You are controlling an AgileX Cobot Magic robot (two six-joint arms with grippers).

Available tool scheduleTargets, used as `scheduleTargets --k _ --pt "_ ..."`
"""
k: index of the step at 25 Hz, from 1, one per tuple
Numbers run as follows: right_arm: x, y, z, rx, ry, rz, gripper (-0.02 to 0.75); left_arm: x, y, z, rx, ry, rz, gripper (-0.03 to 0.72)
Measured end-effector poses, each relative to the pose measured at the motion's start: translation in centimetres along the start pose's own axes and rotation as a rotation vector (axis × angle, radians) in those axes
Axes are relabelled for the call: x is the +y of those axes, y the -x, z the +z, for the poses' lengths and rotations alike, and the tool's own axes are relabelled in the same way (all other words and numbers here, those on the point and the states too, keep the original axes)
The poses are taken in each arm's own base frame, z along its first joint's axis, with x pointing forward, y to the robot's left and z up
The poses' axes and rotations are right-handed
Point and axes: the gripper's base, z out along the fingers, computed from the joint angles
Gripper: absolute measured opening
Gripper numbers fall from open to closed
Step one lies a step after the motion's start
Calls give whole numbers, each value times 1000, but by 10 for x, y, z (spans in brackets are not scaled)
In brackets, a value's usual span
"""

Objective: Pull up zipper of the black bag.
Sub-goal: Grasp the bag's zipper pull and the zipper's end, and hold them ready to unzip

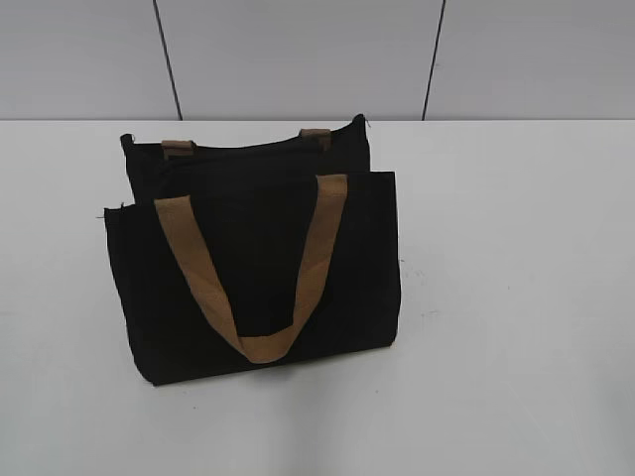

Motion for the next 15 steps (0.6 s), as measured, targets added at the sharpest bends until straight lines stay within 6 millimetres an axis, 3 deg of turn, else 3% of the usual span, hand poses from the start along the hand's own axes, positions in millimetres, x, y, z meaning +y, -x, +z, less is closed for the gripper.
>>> scheduleTargets --k 5,9,11,15 --pt "0 0 0 0 0 0 507 0 0 0 -1 0 0 316" --pt "0 0 0 0 0 0 507 1 0 0 0 13 -33 559" --pt "0 0 0 0 0 0 507 2 0 0 1 24 -51 645" --pt "0 0 0 0 0 0 507 2 0 0 1 26 -63 650"
